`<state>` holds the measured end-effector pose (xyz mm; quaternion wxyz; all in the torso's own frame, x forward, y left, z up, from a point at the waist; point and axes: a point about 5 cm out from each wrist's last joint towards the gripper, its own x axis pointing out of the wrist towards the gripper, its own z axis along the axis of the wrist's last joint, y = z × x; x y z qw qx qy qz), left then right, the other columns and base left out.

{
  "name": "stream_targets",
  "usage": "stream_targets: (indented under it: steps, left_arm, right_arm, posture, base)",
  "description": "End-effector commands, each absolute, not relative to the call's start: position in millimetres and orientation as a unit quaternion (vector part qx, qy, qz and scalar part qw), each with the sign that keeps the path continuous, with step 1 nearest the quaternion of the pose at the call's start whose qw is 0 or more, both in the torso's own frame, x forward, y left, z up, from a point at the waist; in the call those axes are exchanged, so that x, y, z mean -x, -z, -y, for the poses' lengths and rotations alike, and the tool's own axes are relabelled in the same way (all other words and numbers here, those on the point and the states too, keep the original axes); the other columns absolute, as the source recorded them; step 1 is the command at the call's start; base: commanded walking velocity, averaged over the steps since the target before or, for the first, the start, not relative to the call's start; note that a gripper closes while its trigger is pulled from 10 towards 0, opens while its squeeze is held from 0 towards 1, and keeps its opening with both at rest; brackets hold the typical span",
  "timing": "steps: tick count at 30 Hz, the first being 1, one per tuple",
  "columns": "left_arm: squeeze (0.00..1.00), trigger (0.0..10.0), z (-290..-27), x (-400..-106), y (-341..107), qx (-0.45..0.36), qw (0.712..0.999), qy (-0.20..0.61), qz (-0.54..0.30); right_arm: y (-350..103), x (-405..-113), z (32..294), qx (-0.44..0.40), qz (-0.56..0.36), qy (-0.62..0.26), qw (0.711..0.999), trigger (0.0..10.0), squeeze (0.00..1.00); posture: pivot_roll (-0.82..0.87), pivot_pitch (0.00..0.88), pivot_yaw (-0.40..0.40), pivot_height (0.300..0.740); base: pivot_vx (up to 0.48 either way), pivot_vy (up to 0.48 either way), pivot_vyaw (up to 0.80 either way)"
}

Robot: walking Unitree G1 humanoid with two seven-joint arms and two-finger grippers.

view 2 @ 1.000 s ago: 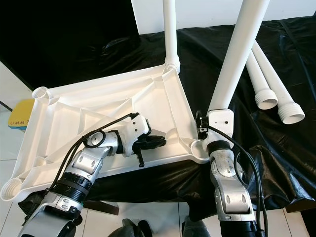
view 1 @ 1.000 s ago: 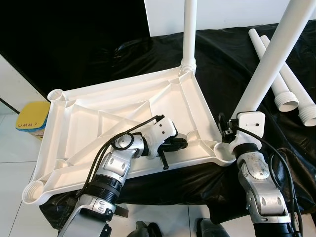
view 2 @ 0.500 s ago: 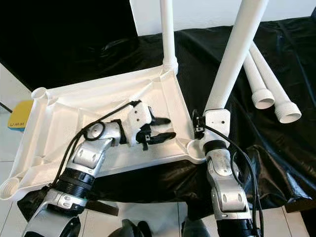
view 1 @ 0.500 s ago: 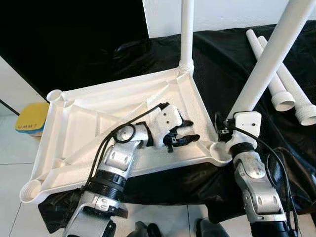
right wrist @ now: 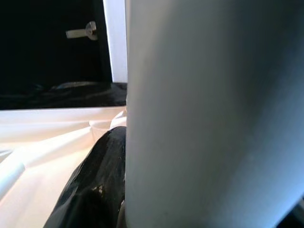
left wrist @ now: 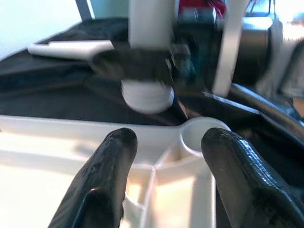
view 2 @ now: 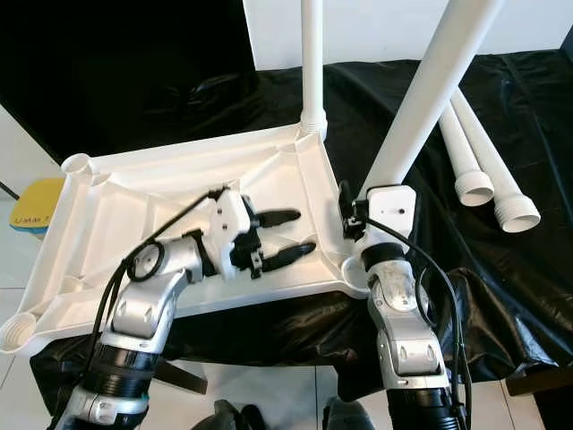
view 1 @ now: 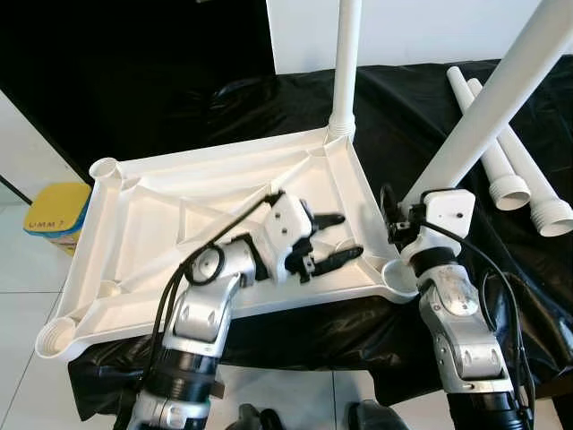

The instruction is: Building children table

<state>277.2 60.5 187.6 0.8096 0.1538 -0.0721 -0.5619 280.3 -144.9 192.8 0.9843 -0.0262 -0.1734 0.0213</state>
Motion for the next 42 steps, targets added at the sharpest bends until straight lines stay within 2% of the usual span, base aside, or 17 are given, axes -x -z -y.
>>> stream_targets:
  steps: [1, 8, 15, 18, 28, 42]
  left_arm:
    - [0.00, 10.0, -64.1, -278.4, -183.6, -0.161, 0.843, 0.508, 0.069]
    - [0.00, 10.0, -62.3, -260.6, -165.4, -0.172, 0.829, 0.531, 0.031]
    - [0.00, 10.0, -62.1, -258.1, -156.9, -0.186, 0.828, 0.529, 0.012]
    - [0.00, 10.0, -63.1, -259.1, -152.9, -0.174, 0.839, 0.515, 0.007]
    - [0.00, 10.0, -66.3, -256.7, -153.9, -0.150, 0.850, 0.505, 0.002]
    - [0.00, 10.0, -62.8, -250.4, -157.3, -0.134, 0.844, 0.520, 0.004]
  right_arm:
    - [-198.6, -277.0, 144.8, 0.020, 0.192, -0.016, 0.981, 10.0, 0.00]
    - [-194.9, -266.2, 144.7, 0.016, 0.189, -0.022, 0.982, 10.0, 0.00]
    - [-188.6, -257.3, 144.4, 0.007, 0.180, -0.025, 0.983, 10.0, 0.00]
    - [-179.5, -247.0, 143.5, 0.001, 0.166, -0.031, 0.986, 10.0, 0.00]
    - [-157.9, -230.9, 145.4, 0.006, 0.129, -0.055, 0.990, 10.0, 0.00]
    - [-128.9, -235.4, 154.3, 0.013, 0.083, -0.057, 0.995, 10.0, 0.00]
  posture:
    - [-0.21, 0.100, 0.063, 0.740]
    - [-0.20, 0.103, 0.047, 0.740]
    - [-0.19, 0.107, 0.041, 0.740]
    - [-0.20, 0.105, 0.037, 0.740]
    - [-0.20, 0.098, 0.037, 0.740]
    - [-0.20, 0.082, 0.039, 0.740]
  base:
    - [0.000, 0.000, 0.00]
    - [0.000, 0.000, 0.00]
    - [0.000, 0.000, 0.00]
    - [0.000, 0.000, 0.00]
    - [0.000, 0.000, 0.00]
    - [0.000, 0.000, 0.00]
